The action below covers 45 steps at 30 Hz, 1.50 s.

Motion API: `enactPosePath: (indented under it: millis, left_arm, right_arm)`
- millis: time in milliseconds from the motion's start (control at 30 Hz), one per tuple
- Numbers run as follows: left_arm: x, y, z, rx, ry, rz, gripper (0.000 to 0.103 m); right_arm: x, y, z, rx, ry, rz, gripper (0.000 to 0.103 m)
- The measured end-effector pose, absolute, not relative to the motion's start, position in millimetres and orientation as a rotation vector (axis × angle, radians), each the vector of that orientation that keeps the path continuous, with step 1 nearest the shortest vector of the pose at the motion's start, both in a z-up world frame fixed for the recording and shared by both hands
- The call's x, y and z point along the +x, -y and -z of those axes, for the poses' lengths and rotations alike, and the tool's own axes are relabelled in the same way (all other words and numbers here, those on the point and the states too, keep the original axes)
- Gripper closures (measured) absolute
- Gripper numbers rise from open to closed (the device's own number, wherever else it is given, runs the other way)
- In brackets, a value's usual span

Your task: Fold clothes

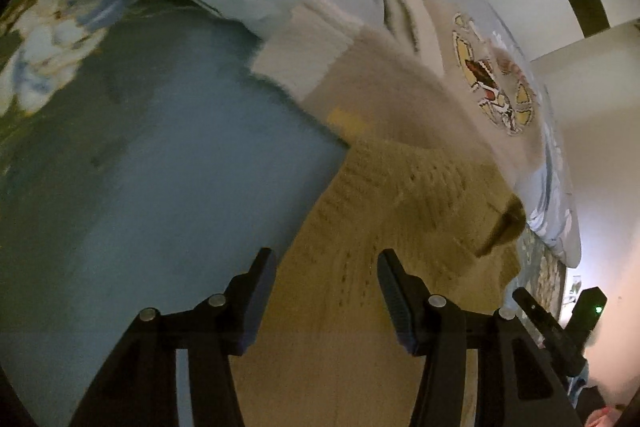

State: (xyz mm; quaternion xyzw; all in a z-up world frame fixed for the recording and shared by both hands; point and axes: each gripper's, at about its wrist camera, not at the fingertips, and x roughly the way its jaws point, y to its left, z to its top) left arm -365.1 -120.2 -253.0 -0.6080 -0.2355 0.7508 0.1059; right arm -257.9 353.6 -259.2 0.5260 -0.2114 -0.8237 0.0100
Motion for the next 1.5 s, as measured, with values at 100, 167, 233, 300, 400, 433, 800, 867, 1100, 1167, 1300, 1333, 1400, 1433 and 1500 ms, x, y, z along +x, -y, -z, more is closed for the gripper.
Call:
enactPosePath:
  millis: [100, 167, 233, 300, 400, 433, 800, 867, 1100, 1167, 1300, 1333, 1400, 1433, 1500]
  left_arm:
    - [-376, 115, 262, -1.782, 0.676, -2.19, 0.046]
    - [-383, 111, 267, -1.776, 0.666, -2.166, 0.046]
    - [-386, 107, 270, -1.767, 0.666, -2.141, 0.046]
    - [-386, 105, 269, -1.739, 0.667, -2.13, 0.048]
    - [-387, 102, 267, -1.697, 0.669, -2.114, 0.065]
    - [-387, 101, 266, -1.683, 0.669, -2.109, 0.075]
    - [-410, 90, 239, -1.506, 0.805, -2.071, 0.092]
    - [-416, 88, 235, -1.514, 0.79, -2.11, 0.092]
    - [-418, 85, 238, -1.626, 0.721, -2.156, 0.09]
    - [-416, 87, 239, -1.644, 0.739, -2.15, 0.089]
    - [-397, 100, 220, -1.627, 0.742, -2.153, 0.076]
    - [-388, 103, 214, -1.609, 0.748, -2.155, 0.072]
    - [-371, 108, 204, -1.583, 0.748, -2.16, 0.06]
    - [-363, 109, 201, -1.583, 0.731, -2.164, 0.059]
    - [-351, 110, 197, -1.592, 0.682, -2.176, 0.055]
  right_arm:
    - [-271, -358, 267, 1.643, 0.667, 2.551, 0.056]
    - [-276, -359, 268, 1.638, 0.676, 2.528, 0.058]
    - [-279, -358, 268, 1.642, 0.679, 2.498, 0.077]
    - [-280, -356, 266, 1.66, 0.679, 2.47, 0.095]
    - [-282, -361, 259, 1.692, 0.668, 2.449, 0.099]
    - [-283, -365, 253, 1.678, 0.673, 2.465, 0.099]
    - [-328, -419, 212, 1.673, 0.633, 2.644, 0.1]
    - [-337, -413, 219, 1.734, 0.562, 2.649, 0.1]
    - [-346, -394, 246, 1.872, 0.454, 2.607, 0.099]
    - [-337, -394, 238, 1.848, 0.447, 2.619, 0.099]
    - [-321, -395, 222, 1.8, 0.434, 2.641, 0.086]
    - [-317, -395, 218, 1.788, 0.43, 2.647, 0.079]
    - [-307, -399, 210, 1.772, 0.436, 2.651, 0.072]
    - [-301, -400, 208, 1.774, 0.432, 2.646, 0.072]
    - [-291, -396, 209, 1.798, 0.376, 2.621, 0.072]
